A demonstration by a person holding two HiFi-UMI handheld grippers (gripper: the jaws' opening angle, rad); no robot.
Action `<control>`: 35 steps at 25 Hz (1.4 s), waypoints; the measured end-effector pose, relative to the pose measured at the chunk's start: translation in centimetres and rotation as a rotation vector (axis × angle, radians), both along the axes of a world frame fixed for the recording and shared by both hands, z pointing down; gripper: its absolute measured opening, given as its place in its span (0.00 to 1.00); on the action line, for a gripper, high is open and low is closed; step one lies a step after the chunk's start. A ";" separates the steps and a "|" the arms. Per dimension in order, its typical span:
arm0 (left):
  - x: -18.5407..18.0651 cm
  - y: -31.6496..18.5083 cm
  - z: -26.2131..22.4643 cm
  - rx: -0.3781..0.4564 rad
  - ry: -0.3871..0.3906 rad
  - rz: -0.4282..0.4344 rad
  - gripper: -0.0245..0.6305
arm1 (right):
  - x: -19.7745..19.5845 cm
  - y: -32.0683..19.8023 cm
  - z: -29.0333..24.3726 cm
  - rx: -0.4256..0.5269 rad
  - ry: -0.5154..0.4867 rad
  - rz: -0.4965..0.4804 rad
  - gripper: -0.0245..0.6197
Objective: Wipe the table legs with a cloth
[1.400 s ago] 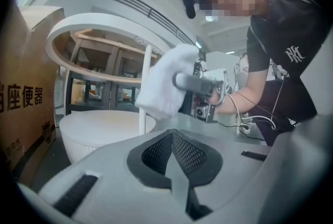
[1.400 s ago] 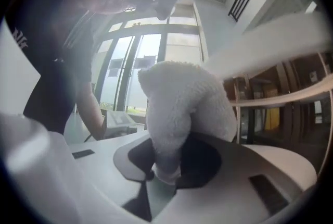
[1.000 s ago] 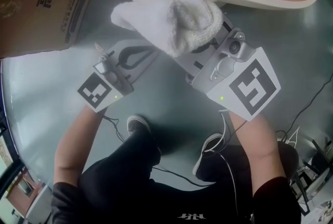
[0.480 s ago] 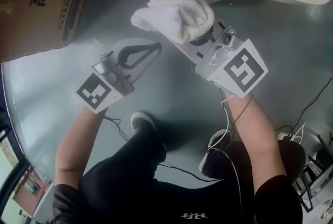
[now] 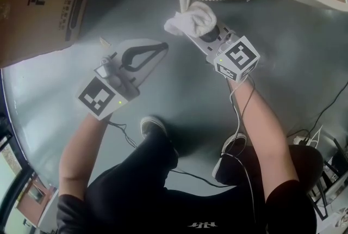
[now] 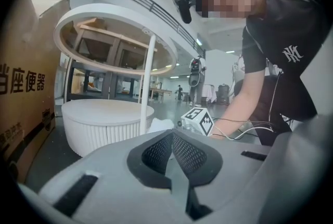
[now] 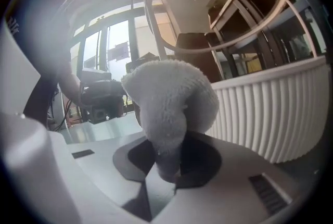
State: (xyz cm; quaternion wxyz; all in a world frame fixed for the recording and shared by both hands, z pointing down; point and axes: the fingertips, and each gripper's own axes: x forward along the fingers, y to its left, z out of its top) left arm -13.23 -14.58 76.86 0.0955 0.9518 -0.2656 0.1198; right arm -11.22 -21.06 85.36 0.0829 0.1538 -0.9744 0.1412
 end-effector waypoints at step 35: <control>1.4 -0.5 -3.4 0.063 0.008 0.016 0.04 | -0.1 -3.4 -23.0 0.358 -0.290 0.004 0.15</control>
